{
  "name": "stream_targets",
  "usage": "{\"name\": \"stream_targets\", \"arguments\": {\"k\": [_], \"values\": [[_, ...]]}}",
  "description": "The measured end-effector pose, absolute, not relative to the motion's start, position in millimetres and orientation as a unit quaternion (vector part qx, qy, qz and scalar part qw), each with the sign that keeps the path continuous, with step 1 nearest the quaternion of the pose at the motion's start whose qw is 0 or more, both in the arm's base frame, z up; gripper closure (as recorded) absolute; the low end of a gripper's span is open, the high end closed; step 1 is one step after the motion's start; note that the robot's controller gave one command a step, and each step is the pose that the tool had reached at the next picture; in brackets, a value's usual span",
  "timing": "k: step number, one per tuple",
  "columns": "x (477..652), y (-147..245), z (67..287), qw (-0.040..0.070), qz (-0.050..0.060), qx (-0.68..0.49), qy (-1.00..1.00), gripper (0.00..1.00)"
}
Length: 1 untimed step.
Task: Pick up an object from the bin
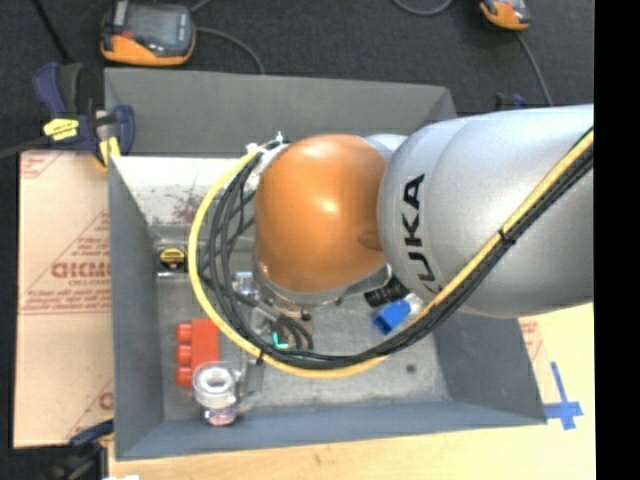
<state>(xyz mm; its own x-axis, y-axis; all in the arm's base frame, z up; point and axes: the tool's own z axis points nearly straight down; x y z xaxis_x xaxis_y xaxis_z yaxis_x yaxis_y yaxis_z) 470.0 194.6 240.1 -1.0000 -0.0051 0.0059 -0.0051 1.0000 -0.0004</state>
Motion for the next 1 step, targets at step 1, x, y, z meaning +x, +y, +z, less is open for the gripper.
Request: {"name": "stream_targets", "arguments": {"k": [1], "values": [[503.8,218.2,85.4,-0.002,-0.001,0.238,-0.971,0.00]]}}
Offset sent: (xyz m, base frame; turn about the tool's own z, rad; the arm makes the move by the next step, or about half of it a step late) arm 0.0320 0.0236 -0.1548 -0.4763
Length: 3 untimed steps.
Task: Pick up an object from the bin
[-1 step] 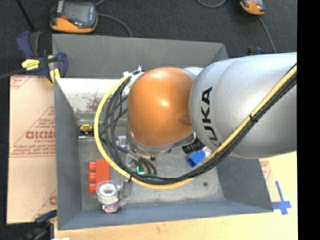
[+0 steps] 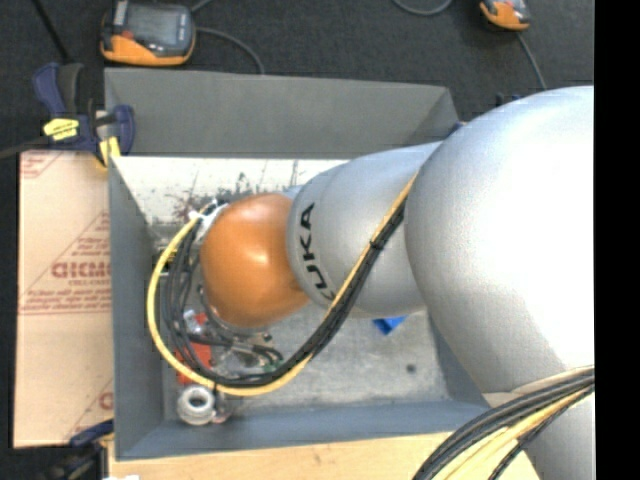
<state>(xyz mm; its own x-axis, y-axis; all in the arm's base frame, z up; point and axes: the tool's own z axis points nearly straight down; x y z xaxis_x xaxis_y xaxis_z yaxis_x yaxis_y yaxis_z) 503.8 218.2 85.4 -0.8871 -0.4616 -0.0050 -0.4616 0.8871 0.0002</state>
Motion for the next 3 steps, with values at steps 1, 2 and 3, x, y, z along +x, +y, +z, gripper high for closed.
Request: {"name": "stream_targets", "arguments": {"k": [1,2,3], "values": [[494.7,228.5,70.7,0.000,0.000,-0.401,0.916,0.00],[494.1,228.5,70.4,-0.001,0.001,-0.399,0.917,1.00],[534.0,224.5,70.7,0.003,0.000,-0.381,0.925,1.00]]}}
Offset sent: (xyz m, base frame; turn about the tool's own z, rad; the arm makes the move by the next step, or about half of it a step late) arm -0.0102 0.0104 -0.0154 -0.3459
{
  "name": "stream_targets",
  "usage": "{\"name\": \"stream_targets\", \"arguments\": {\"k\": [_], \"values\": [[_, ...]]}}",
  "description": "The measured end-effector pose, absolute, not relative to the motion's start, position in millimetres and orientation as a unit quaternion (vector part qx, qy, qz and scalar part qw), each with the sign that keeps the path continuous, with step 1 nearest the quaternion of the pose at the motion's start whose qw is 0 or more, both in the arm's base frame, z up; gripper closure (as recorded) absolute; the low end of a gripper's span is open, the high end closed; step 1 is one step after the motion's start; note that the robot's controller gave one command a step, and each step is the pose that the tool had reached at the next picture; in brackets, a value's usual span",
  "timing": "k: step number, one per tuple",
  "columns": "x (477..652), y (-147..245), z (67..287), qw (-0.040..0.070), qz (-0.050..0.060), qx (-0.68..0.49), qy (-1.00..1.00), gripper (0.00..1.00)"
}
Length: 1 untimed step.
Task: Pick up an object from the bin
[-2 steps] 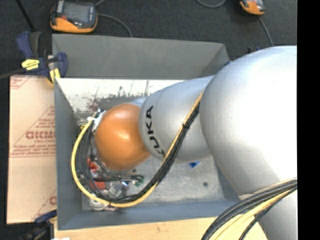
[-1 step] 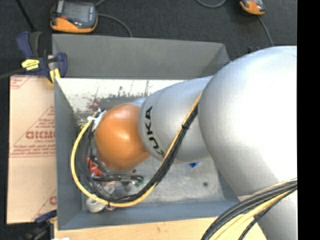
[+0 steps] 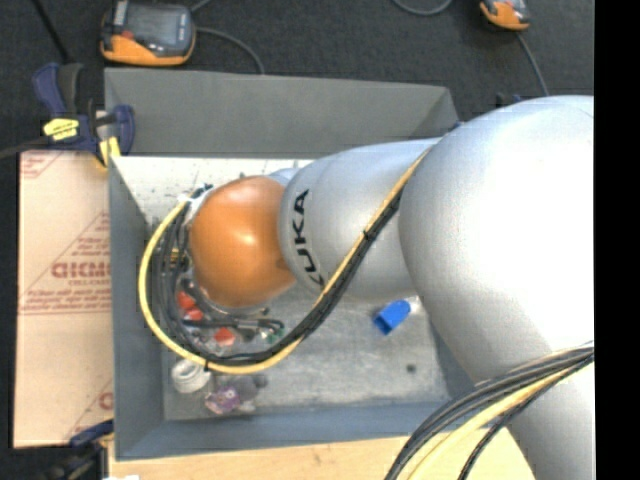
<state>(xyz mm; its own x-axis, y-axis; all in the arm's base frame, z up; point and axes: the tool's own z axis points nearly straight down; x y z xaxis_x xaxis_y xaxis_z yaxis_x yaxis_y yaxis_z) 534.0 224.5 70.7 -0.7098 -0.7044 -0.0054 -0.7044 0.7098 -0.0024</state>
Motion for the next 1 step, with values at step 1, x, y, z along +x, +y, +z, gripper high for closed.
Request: {"name": "stream_targets", "arguments": {"k": [1], "values": [[530.7,223.5,203.6,0.006,0.000,-0.382,0.924,1.00]]}}
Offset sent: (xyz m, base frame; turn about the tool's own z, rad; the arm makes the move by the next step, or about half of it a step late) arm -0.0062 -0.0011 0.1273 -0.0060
